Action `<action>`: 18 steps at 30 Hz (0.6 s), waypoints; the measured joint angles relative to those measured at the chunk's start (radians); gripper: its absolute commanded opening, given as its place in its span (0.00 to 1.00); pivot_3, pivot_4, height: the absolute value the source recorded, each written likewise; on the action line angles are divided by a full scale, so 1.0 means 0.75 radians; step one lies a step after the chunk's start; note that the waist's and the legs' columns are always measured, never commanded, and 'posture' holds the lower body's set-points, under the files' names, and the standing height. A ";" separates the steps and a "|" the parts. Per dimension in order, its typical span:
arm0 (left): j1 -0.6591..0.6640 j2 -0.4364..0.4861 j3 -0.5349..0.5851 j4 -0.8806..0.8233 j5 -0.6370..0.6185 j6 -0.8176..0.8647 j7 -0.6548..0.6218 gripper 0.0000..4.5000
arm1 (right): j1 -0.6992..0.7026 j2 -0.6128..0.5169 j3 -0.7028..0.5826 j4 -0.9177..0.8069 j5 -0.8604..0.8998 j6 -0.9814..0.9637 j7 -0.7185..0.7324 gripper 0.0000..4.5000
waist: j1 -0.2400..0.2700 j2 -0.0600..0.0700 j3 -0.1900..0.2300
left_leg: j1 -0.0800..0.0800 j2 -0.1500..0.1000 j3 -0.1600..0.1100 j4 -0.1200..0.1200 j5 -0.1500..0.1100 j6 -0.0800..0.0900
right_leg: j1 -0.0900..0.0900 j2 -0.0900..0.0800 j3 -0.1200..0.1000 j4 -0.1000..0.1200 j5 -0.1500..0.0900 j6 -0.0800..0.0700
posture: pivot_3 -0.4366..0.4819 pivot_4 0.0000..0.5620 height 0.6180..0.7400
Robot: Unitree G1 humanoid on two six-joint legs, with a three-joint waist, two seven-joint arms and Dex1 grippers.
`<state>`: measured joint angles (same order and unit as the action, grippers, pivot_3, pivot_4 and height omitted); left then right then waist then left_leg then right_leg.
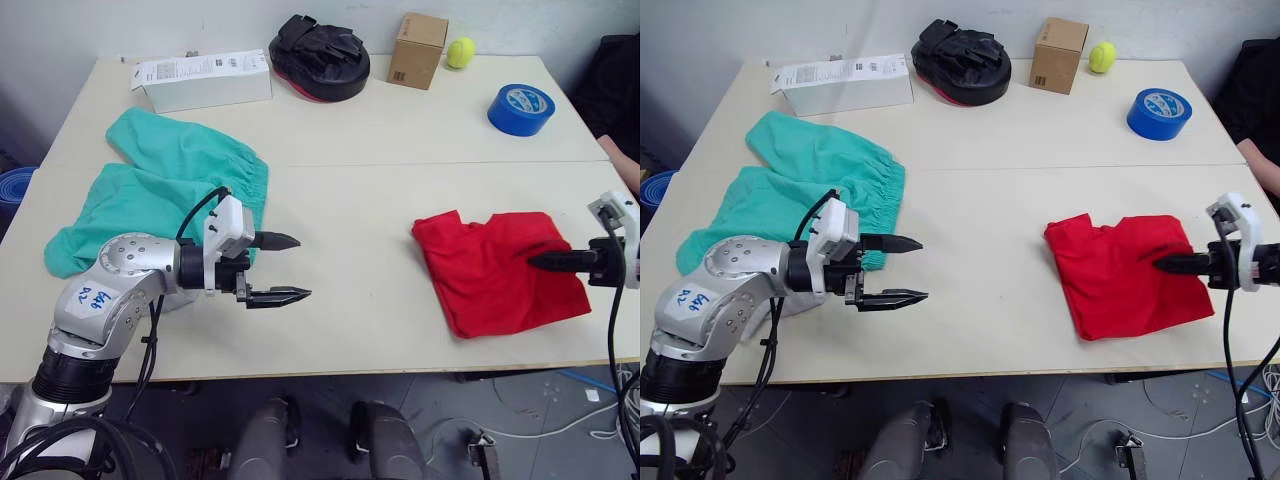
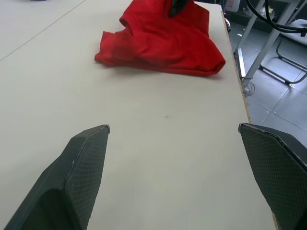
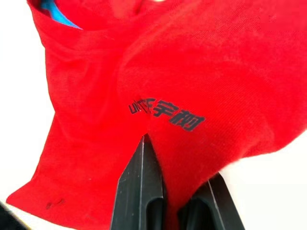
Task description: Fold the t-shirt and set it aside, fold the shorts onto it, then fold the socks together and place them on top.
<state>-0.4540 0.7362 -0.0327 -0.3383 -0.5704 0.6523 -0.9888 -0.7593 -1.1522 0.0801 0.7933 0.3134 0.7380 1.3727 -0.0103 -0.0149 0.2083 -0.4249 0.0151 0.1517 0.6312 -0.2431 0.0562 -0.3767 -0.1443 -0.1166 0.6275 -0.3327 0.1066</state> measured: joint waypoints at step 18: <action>0.002 0.006 0.000 -0.002 0.009 -0.013 -0.009 1.00 | -0.103 -0.006 -0.013 0.529 -0.353 -0.492 -0.129 0.26 | -0.002 0.004 -0.001 | 0.000 0.000 0.000 0.002 0.002 0.000 | 0.001 0.000 0.001 0.001 0.000 0.000 | 0.48 0.27 1.00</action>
<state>-0.4524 0.7409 -0.0326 -0.3397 -0.5640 0.6429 -0.9959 -0.8365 -1.1570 0.0701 1.1904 0.0488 0.3690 1.2761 -0.0118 -0.0121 0.2078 -0.4248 0.0150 0.1517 0.6330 -0.2417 0.0562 -0.3759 -0.1441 -0.1159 0.6280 -0.3327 0.1065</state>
